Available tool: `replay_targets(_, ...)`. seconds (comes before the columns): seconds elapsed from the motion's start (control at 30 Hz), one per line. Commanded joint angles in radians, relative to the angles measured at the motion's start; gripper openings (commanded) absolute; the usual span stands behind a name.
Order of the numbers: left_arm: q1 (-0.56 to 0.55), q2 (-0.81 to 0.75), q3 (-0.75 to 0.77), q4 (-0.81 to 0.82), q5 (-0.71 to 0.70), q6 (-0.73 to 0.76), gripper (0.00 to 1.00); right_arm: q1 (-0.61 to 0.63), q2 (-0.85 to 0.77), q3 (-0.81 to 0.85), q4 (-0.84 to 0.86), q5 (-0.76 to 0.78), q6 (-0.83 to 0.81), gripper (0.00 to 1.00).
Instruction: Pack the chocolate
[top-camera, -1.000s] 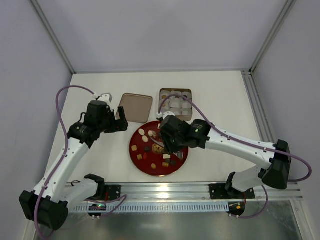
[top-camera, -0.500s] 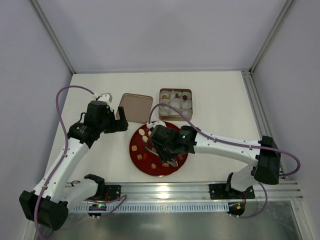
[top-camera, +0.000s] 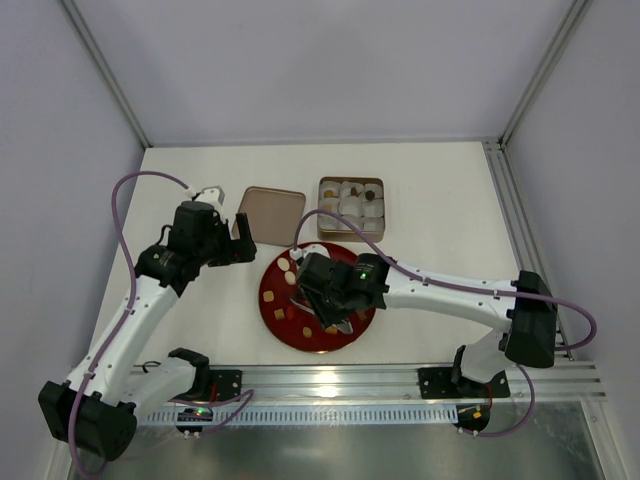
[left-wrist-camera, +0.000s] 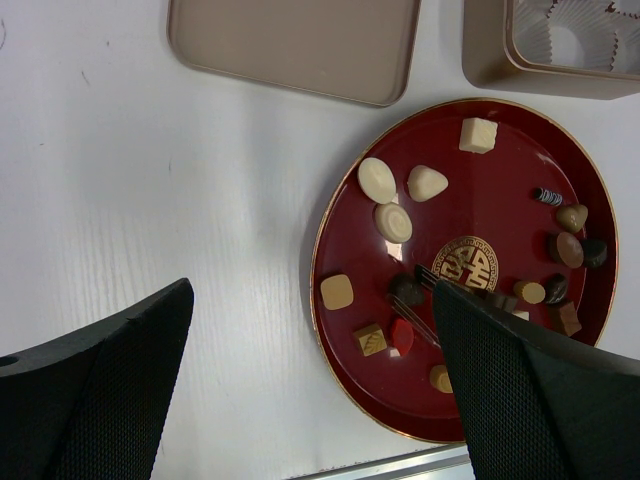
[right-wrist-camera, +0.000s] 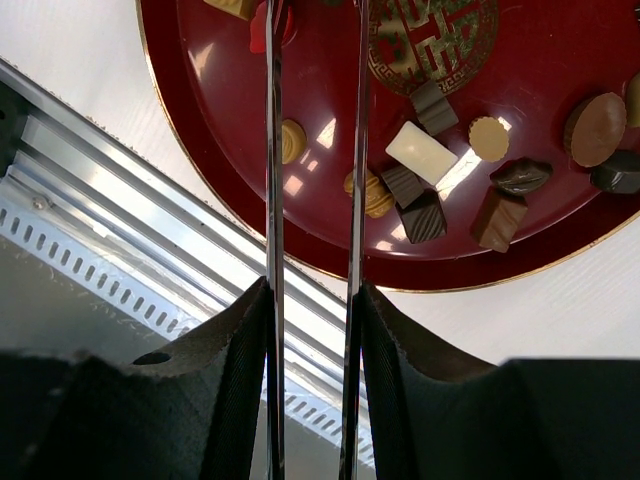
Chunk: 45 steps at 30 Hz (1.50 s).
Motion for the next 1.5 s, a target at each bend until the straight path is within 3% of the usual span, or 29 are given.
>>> replay_targets(0.0, -0.002, -0.01, 0.006, 0.007, 0.005, -0.003, 1.0, 0.008, 0.016, 0.042, 0.001, 0.014, 0.02, 0.41)
replay_targets(0.9, -0.003, -0.012, 0.009, 0.009, 0.006, -0.003, 1.0, 0.002, -0.018, 0.097, -0.085, 0.095, 0.001, 0.33)
replay_targets(1.47, -0.002, -0.012, 0.007, 0.009, 0.008, -0.003, 1.0, -0.106, -0.104, 0.109, -0.079, 0.063, -0.049, 0.33)
